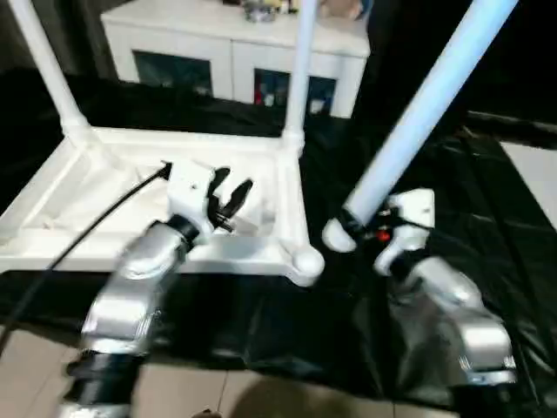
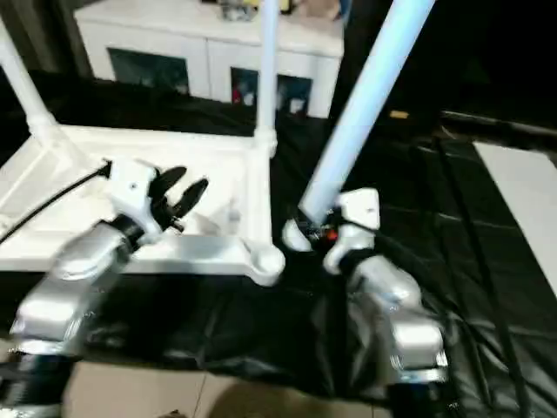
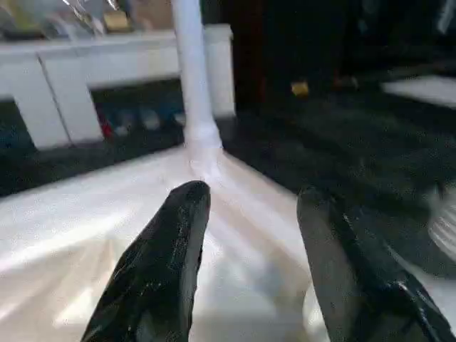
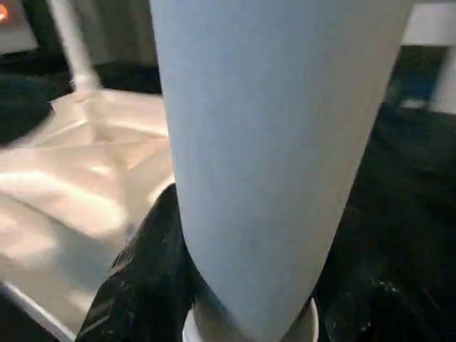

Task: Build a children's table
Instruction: Insert table leg to table base

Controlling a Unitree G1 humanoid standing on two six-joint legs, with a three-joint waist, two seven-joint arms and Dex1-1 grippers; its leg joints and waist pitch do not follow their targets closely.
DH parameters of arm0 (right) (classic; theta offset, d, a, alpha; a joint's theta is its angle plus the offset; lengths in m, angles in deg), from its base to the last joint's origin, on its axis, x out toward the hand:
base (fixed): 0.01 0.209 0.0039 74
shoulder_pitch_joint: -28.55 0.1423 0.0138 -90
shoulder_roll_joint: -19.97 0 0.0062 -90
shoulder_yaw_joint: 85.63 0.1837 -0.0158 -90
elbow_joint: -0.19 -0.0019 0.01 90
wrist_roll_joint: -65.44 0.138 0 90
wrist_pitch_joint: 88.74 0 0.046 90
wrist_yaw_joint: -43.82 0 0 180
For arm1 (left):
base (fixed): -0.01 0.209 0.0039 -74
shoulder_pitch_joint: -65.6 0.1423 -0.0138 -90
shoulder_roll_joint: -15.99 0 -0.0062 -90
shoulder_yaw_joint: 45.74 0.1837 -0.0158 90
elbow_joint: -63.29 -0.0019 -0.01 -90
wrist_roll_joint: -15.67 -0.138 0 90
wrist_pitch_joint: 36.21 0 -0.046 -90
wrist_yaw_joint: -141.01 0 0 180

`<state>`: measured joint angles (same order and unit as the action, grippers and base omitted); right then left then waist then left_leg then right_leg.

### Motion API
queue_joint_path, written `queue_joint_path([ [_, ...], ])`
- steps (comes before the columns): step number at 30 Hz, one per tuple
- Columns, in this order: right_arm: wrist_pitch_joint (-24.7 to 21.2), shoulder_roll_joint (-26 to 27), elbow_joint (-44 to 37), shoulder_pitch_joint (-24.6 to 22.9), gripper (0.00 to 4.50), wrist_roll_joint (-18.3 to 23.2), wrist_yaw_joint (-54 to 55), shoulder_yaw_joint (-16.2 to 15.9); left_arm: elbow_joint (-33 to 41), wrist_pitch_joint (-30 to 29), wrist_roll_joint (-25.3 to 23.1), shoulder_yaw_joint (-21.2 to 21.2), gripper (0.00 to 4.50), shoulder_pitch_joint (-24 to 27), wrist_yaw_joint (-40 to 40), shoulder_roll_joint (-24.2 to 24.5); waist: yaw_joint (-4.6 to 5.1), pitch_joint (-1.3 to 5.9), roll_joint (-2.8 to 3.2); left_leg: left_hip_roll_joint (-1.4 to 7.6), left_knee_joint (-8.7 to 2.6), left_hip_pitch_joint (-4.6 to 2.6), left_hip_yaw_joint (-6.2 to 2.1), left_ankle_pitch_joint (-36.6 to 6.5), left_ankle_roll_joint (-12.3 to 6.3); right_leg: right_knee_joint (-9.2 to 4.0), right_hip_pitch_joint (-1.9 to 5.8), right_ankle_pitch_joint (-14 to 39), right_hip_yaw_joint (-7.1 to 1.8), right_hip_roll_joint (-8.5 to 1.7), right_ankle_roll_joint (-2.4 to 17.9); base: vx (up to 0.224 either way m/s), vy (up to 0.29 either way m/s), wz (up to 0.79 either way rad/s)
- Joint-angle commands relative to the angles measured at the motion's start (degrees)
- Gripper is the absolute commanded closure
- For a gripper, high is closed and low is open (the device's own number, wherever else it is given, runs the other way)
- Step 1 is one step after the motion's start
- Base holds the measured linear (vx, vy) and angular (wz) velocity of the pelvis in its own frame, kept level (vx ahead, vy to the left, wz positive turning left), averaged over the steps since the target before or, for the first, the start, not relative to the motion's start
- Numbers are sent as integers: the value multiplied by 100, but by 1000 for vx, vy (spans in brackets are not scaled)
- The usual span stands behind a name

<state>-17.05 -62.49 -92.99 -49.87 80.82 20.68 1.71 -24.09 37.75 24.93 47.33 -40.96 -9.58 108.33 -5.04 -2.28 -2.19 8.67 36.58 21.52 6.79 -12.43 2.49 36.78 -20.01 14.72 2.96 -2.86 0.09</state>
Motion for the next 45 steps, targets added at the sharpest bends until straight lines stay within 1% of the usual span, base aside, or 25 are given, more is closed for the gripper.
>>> queue_joint_path([
  [1, 63, -152, -24, 29, 262, 14, -67, 146, 110, 67, -2, 422, 217, 60, 669, 180, 32, 487, 59, 368, -194, -297, -186, 3686, -839, -57, -7, -2825, -242, -363, 922, 51, 73, 2],
  [2, 73, -201, 1, 52, 262, 27, -114, 163, 37, 147, -68, 616, 217, 49, 992, 371, -8, 470, 0, 256, -239, -172, -94, 3325, -722, -68, 80, -2935, -283, -371, 862, 12, 60, 2],
  [3, 73, -201, 1, 52, 262, 27, -114, 163, 37, 147, -68, 616, 217, 49, 992, 371, -8, 470, 0, 256, -239, -172, -94, 3325, -722, -68, 80, -2935, -283, -371, 862, 0, 0, 0],
  [4, 77, -264, 37, 87, 262, 36, -181, 183, -93, 188, -123, 817, 217, -7, 1334, 568, -13, 388, 21, 296, -379, -73, -30, 1901, -460, -172, 112, -2224, -283, -445, 983, 0, 0, 0],
  [5, 78, -284, 49, 99, 262, 35, -204, 186, -134, 181, -126, 863, 217, -31, 1423, 613, 7, 322, 34, 351, -483, -68, -12, 764, -287, -252, 112, -1398, -295, -494, 1103, -59, 13, 0],
  [6, 72, -308, 53, 108, 262, 41, -234, 191, -198, 176, -145, 912, 217, -74, 1511, 657, 20, 293, 41, 377, -528, -77, -8, 233, -200, -288, 111, -993, -302, -513, 1149, -81, -6, 2],
  [8, 40, -414, 66, 148, 262, 71, -391, 205, -484, 155, -199, 1112, 217, -284, 1919, 829, 41, 176, 40, 409, -673, -162, 50, -1500, 186, -475, 60, 991, -344, -549, 1064, -88, -13, 2],
  [9, 30, -447, 65, 157, 262, 79, -440, 204, -590, 153, -218, 1158, 217, -363, 2027, 863, 41, 176, 40, 409, -673, -162, 50, -1500, 186, -475, 60, 991, -344, -549, 1064, -50, -13, 1],
  [10, -3, -555, 43, 169, 262, 124, -602, 186, -1032, 241, -331, 1304, 217, -661, 2372, 931, 31, 169, 20, 432, -694, -188, 71, -1762, 345, -560, 27, 1685, -378, -602, 897, -95, -30, 1],
  [11, -25, -605, 34, 174, 262, 143, -672, 170, -1306, 324, -432, 1373, 217, -832, 2507, 943, 8, 157, 17, 431, -697, -213, 81, -1803, 377, -611, -14, 1993, -391, -604, 757, -88, -35, 1],
  [13, -49, -692, 51, 190, 262, 143, -770, 120, -1785, 555, -642, 1531, 217, -1116, 2680, 972, -3, 154, -10, 436, -716, -196, 84, -1790, 404, -640, -11, 2230, -401, -630, 620, -101, -42, 1],
  [14, -53, -708, 52, 192, 262, 141, -793, 106, -1900, 597, -680, 1559, 217, -1186, 2698, 963, -3, 167, -14, 441, -732, -150, 77, -1648, 404, -632, 27, 2266, -389, -649, 582, -60, -26, -6],
  [18, -38, -791, 52, 204, 262, 120, -933, 45, -2755, 660, -695, 1696, 217, -1759, 2979, 808, -36, 189, -39, 433, -713, -162, 116, -1427, 331, -655, -11, 2211, -390, -645, 578, 0, 0, 0],
  [21, -34, -793, 59, 211, 262, 122, -943, 59, -2997, 713, -700, 1688, 183, -1937, 2953, 718, -45, 213, -43, 457, -708, -131, 130, -1157, 284, -592, 7, 1703, -369, -628, 750, 0, 0, 0],
  [23, -37, -797, 49, 201, 262, 124, -941, 71, -3286, 903, -854, 1755, 170, -2135, 2887, 633, -40, 236, -11, 464, -708, -123, 143, -1149, 258, -547, 11, 1236, -349, -610, 916, 0, 0, 0],
  [24, -38, -797, 49, 200, 262, 122, -946, 70, -3399, 951, -895, 1777, 157, -2186, 2930, 616, -41, 264, -24, 463, -690, -119, 154, -1019, 236, -506, 33, 874, -344, -598, 981, 0, 0, 0],
  [25, -39, -798, 48, 193, 262, 117, -962, 64, -3637, 1083, -1000, 1835, 157, -2282, 3014, 594, -38, 262, -41, 457, -685, -105, 160, -918, 195, -502, 37, 703, -345, -591, 1000, 0, 0, 0],
  [26, -44, -806, 43, 183, 262, 107, -980, 47, -3804, 1157, -1095, 1894, 157, -2342, 3055, 591, -48, 293, -34, 443, -649, -92, 174, -573, 86, -441, 59, 81, -338, -575, 1068, 0, 0, 0],
  [28, -46, -819, 48, 182, 262, 103, -1008, 12, -4115, 1345, -1269, 2043, 157, -2458, 3205, 624, -46, 319, -37, 439, -621, -78, 181, -256, -55, -365, 78, -594, -325, -565, 1173, 0, 0, 0],
  [29, -46, -819, 49, 182, 262, 104, -1010, 11, -4132, 1357, -1277, 2050, 157, -2464, 3214, 625, -46, 319, -37, 439, -621, -78, 181, -256, -55, -365, 78, -594, -325, -565, 1173, 0, 0, 0],
  [31, -38, -832, 63, 192, 262, 97, -1037, -8, -4313, 1384, -1305, 2081, 157, -2546, 3351, 652, -50, 340, -17, 446, -590, -83, 192, -116, -191, -319, 65, -1038, -317, -564, 1328, 0, 0, 0],
  [33, -35, -834, 65, 195, 262, 95, -1046, -7, -4376, 1390, -1301, 2066, 191, -2583, 3376, 661, -56, 319, -23, 453, -599, -81, 202, -197, -240, -338, 64, -1002, -313, -576, 1407, 0, 0, 0],
  [36, -21, -830, 67, 197, 262, 95, -1059, 8, -4547, 1417, -1238, 1928, 197, -2705, 3412, 645, -65, 286, -23, 467, -626, -90, 202, -509, -146, -386, 61, -454, -320, -597, 1396, 0, 0, 0],
  [38, 0, -820, 72, 188, 262, 93, -1067, 9, -4696, 1520, -1219, 1839, 226, -2778, 3441, 627, -71, 267, -26, 471, -641, -102, 202, -712, -43, -431, 47, -54, -327, -602, 1345, 0, 0, 0],
  [45, 44, -795, 99, 140, 262, 82, -1083, -23, -4851, 1588, -1086, 1724, 278, -2821, 3786, 683, -107, 265, -28, 484, -656, -111, 200, -779, 55, -436, 29, 148, -336, -616, 1270, 0, 0, 0],
])
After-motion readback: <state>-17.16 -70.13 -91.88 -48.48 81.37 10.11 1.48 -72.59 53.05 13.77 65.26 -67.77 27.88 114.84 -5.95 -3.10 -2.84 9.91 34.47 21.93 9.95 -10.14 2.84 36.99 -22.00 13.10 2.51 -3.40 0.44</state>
